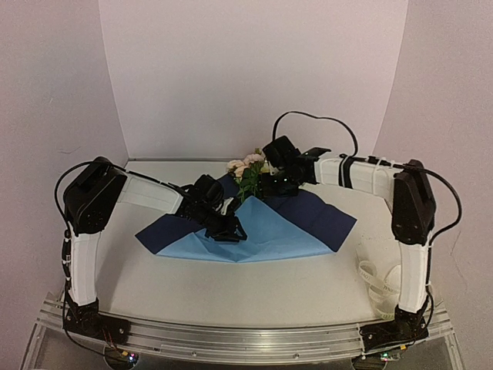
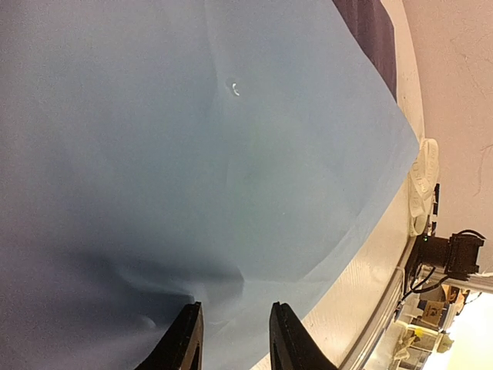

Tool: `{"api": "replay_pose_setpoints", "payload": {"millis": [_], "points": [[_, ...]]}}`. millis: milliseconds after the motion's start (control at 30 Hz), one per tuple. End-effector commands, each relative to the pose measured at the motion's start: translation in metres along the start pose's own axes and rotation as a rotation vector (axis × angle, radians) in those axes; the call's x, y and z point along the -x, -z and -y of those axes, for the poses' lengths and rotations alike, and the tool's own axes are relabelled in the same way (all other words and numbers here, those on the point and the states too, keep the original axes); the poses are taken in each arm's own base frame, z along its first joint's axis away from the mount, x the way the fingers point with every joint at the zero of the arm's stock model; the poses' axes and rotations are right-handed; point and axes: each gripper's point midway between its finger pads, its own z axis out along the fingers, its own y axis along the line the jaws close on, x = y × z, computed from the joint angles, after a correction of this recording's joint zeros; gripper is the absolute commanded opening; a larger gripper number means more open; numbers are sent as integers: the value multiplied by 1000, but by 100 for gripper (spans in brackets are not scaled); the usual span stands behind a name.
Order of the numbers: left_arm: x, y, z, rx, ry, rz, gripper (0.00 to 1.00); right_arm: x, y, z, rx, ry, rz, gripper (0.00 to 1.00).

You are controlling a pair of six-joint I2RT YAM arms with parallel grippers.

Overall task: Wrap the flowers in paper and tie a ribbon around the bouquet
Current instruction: Fold the bottom corner of the flattened wrapping paper at the center of the board, then press the fold line of the 1/4-folded wrapping paper.

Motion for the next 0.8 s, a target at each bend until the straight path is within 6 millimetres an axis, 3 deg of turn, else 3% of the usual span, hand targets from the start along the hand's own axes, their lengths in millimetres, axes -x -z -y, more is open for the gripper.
{"api": "replay_pose_setpoints", "payload": {"millis": [0, 167, 300, 633, 767], "points": [[12, -1, 10, -25, -27, 32, 31, -19, 50, -8, 148, -158, -70, 67], [16, 0, 14, -36, -38, 38, 31, -74, 43, -4, 189, -296, -192, 59], [18, -1, 16, -41, -42, 37, 31, -105, 28, 4, 172, -379, -245, 52], [20, 4, 18, -33, -65, 36, 31, -148, 3, 38, 56, -509, -269, 50], [26, 14, 30, -56, -97, 49, 34, -161, -5, 48, 11, -554, -285, 48]]}}
